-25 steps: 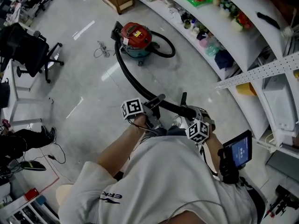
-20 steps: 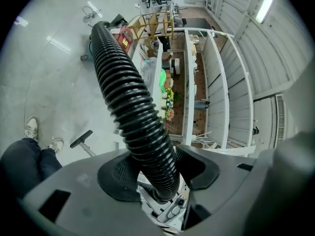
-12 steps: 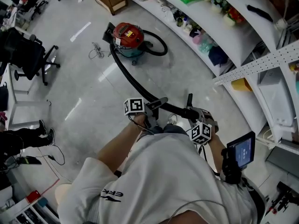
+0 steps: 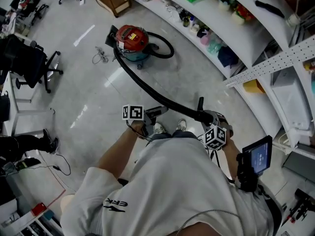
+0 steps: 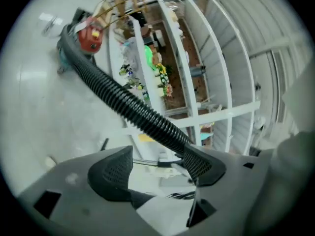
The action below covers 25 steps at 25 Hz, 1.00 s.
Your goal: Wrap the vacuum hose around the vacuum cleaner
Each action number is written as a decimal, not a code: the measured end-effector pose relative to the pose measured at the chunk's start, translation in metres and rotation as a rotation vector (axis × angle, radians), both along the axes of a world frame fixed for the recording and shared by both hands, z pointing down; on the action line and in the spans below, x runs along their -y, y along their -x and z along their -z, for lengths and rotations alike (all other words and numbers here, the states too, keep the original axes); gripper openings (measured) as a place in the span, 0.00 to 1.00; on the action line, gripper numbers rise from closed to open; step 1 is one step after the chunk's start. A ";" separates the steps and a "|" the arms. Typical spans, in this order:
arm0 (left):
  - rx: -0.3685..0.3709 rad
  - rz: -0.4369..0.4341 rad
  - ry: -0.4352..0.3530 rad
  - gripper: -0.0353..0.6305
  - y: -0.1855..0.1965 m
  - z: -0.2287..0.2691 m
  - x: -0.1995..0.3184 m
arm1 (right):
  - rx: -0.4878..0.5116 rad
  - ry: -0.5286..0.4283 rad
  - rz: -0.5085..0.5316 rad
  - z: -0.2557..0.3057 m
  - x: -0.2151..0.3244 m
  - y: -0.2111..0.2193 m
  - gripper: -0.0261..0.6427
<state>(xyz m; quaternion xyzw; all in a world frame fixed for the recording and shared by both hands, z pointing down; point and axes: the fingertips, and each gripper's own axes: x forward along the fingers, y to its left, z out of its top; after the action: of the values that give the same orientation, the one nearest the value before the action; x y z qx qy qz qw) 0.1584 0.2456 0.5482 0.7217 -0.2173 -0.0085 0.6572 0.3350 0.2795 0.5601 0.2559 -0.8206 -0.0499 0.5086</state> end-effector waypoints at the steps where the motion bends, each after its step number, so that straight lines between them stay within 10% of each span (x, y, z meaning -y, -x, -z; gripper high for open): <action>1: 0.128 -0.052 -0.063 0.50 0.007 -0.007 0.001 | -0.003 0.002 0.002 -0.001 0.000 -0.001 0.21; 7: 0.900 -0.378 -0.653 0.50 0.066 -0.028 0.029 | -0.018 0.003 -0.035 -0.001 0.002 -0.018 0.22; 10: 1.122 -0.584 -0.953 0.50 0.065 -0.032 0.048 | -0.030 0.000 -0.044 0.001 0.002 -0.031 0.22; 16: 1.242 -0.981 -1.196 0.50 0.038 -0.070 0.070 | -0.051 -0.005 -0.060 0.005 -0.005 -0.050 0.22; 25: 1.246 -1.267 -1.203 0.50 0.007 -0.125 0.085 | -0.072 -0.014 -0.098 0.023 -0.022 -0.092 0.22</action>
<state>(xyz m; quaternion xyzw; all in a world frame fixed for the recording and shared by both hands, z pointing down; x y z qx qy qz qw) 0.1518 0.1605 0.6737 0.7853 -0.0606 0.5981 -0.1481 0.4268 0.3017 0.5368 0.2976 -0.7879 -0.0398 0.5376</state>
